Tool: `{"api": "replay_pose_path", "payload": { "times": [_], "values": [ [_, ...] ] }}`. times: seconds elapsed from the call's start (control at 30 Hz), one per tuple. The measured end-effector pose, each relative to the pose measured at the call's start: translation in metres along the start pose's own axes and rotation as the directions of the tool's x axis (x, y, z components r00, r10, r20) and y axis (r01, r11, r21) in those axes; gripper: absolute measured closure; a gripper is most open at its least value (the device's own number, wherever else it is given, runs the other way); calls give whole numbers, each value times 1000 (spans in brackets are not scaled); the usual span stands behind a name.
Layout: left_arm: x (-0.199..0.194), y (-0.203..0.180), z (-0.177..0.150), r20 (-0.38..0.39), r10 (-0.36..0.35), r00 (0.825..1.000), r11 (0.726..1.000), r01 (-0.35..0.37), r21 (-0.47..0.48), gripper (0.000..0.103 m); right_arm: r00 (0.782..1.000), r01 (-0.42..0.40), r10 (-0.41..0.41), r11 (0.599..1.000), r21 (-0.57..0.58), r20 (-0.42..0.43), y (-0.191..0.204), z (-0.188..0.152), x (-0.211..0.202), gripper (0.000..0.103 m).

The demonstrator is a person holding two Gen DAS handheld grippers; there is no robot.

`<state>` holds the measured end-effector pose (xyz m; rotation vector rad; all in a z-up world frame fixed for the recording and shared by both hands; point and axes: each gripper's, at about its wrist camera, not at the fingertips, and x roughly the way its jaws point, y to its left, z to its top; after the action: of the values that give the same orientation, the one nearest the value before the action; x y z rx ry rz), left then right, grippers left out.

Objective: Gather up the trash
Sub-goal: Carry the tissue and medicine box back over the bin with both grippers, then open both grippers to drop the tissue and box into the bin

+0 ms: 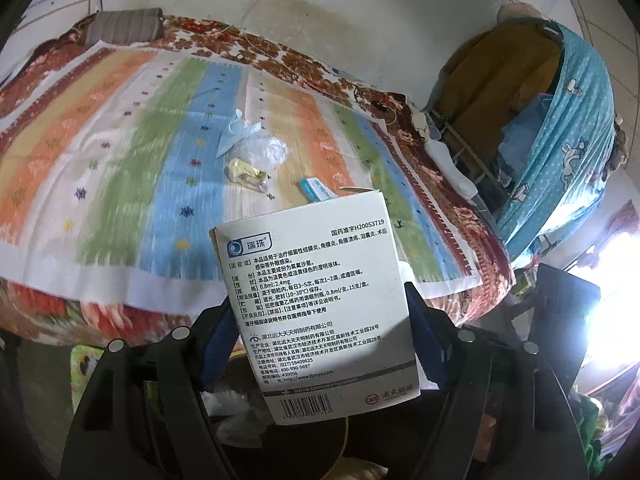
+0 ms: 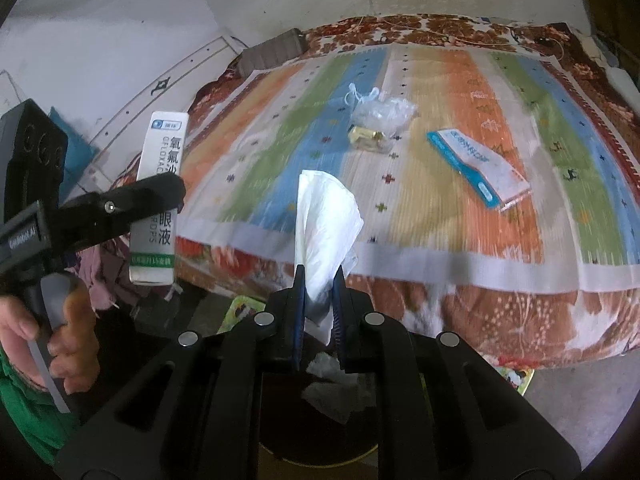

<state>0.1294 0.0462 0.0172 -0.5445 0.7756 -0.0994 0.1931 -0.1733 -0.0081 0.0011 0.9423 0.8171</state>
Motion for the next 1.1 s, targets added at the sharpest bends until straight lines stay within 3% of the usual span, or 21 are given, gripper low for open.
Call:
{"api": "replay_pose_path", "payload": {
  "times": [0.2, 0.43, 0.9, 1.0, 1.07, 1.1],
  "values": [
    [-7, 2, -23, -9, -13, 1000, 999, 12, -33, 28, 1000, 8, -8, 1000, -1, -23, 6, -25, 0, 92],
    [-2, 1, -51, -73, -4, 997, 999, 1, -39, 28, 996, 34, -34, 999, 2, -80, 11, -54, 10, 91],
    [16, 9, -86, -204, 70, 976, 993, -88, -80, 28, 973, 63, -52, 997, 42, -223, 11, -87, 39, 89],
    [17, 9, -88, -210, 74, 975, 992, -93, -80, 28, 975, 64, -54, 997, 37, -217, 12, -88, 38, 81],
    [17, 10, -88, -208, 38, 977, 993, -59, -99, 25, 974, 58, -46, 997, 47, -221, 11, -88, 39, 70],
    [17, 11, -87, -210, 16, 978, 993, -40, -108, 17, 973, 54, -41, 997, 52, -227, 10, -88, 40, 58]
  ]
}}
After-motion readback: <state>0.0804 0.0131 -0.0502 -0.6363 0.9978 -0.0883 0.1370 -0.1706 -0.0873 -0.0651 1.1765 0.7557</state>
